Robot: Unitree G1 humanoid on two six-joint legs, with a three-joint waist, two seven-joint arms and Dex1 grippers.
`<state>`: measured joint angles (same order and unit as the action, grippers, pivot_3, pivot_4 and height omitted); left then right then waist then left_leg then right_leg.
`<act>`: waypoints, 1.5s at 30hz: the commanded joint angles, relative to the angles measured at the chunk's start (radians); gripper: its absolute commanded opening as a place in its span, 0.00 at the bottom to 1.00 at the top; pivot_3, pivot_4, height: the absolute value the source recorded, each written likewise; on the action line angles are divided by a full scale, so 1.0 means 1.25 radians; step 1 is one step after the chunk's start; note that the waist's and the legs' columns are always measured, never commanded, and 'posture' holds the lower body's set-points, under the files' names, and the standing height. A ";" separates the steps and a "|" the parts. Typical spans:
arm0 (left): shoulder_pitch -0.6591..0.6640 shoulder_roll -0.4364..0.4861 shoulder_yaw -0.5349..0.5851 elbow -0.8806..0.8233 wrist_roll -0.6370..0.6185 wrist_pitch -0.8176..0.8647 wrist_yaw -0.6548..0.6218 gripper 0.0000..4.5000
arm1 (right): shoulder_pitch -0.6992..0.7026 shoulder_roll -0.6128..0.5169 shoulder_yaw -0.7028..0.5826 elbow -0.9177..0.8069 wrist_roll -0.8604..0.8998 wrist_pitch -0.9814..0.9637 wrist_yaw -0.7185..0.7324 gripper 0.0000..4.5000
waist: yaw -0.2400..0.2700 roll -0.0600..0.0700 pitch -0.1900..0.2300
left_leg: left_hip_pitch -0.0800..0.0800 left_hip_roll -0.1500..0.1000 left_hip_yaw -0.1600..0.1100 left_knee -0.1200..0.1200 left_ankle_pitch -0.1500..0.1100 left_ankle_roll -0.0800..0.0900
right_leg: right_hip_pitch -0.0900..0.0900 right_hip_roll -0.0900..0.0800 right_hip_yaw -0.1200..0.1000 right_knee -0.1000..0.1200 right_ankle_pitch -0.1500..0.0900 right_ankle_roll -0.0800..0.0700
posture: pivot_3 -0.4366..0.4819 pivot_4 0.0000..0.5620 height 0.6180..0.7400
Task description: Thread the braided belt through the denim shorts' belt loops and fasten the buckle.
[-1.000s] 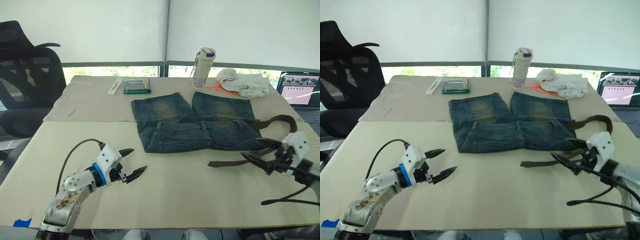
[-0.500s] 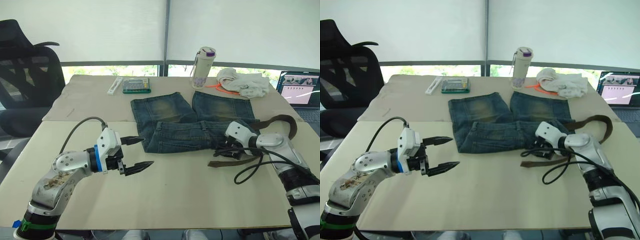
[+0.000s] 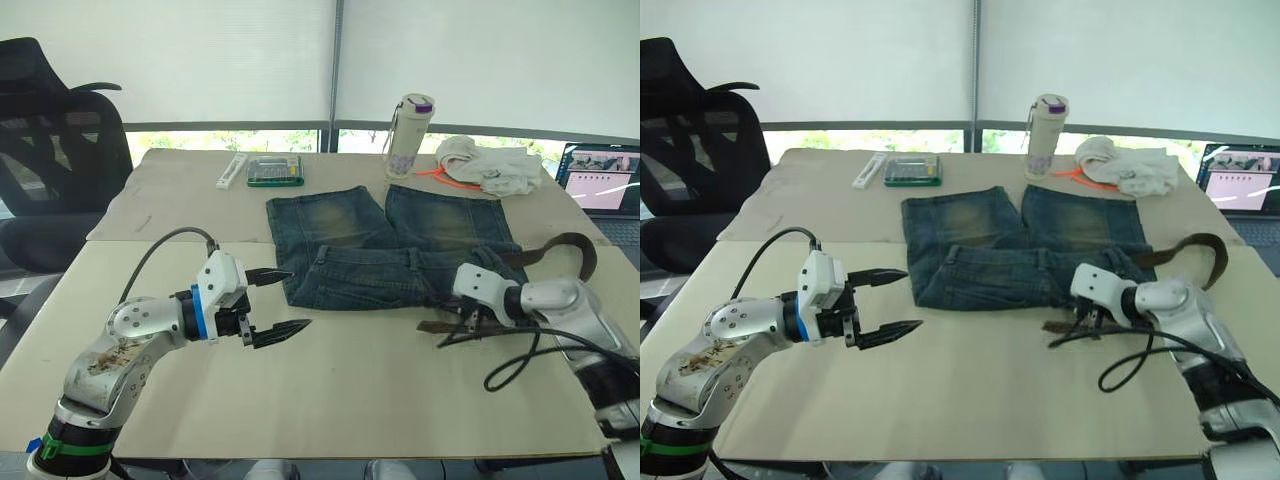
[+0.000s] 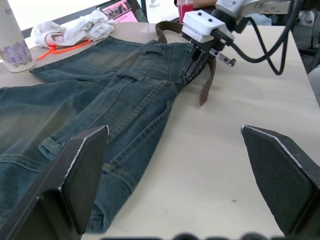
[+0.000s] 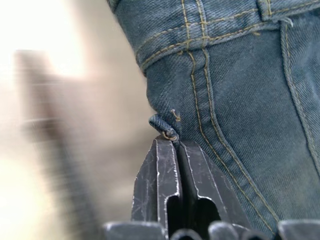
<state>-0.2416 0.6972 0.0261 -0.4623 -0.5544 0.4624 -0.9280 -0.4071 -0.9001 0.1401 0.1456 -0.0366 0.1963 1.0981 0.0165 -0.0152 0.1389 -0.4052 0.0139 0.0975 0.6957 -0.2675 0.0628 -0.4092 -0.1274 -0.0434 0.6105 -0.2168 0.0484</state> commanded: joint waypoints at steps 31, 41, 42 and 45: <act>-0.034 0.049 -0.030 -0.052 -0.081 0.040 -0.121 1.00 | 0.366 -0.248 -0.310 -0.379 0.255 0.207 0.193 0.69 | 0.003 -0.001 0.001 | 0.001 0.000 -0.001 0.001 -0.003 0.005 | 0.002 0.000 -0.001 -0.001 -0.001 0.000 | 0.48 0.27 0.97; -0.136 0.052 -0.098 0.000 -0.059 -0.011 -0.247 1.00 | 0.395 -0.227 -0.222 -0.378 0.183 0.140 0.132 0.69 | 0.002 -0.001 0.001 | 0.001 0.000 -0.001 0.001 -0.001 0.001 | 0.002 0.000 0.000 0.000 -0.001 0.000 | 0.48 0.27 0.97; -0.146 0.048 -0.103 0.006 -0.056 -0.015 -0.254 1.00 | 0.398 -0.231 -0.213 -0.381 0.176 0.137 0.130 0.69 | 0.002 -0.001 0.001 | 0.001 -0.001 -0.001 0.001 -0.001 0.001 | 0.002 0.000 0.000 0.000 -0.001 0.000 | 0.48 0.27 0.97; -0.167 0.040 -0.113 0.021 -0.050 -0.026 -0.266 1.00 | 0.388 -0.236 -0.183 -0.375 0.151 0.123 0.122 0.63 | 0.001 -0.001 0.001 | 0.001 -0.001 -0.001 0.001 -0.001 0.001 | 0.002 0.000 0.000 0.000 -0.001 0.000 | 0.48 0.27 0.97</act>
<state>-0.4278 0.7522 -0.1164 -0.4337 -0.6251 0.4556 -1.2459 0.0924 -1.1815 -0.0943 -0.3120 0.1729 0.3742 1.2588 0.0177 -0.0171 0.1408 -0.4039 0.0132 0.0960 0.6969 -0.2684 0.0641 -0.4066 -0.1269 -0.0435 0.6102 -0.2181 0.0489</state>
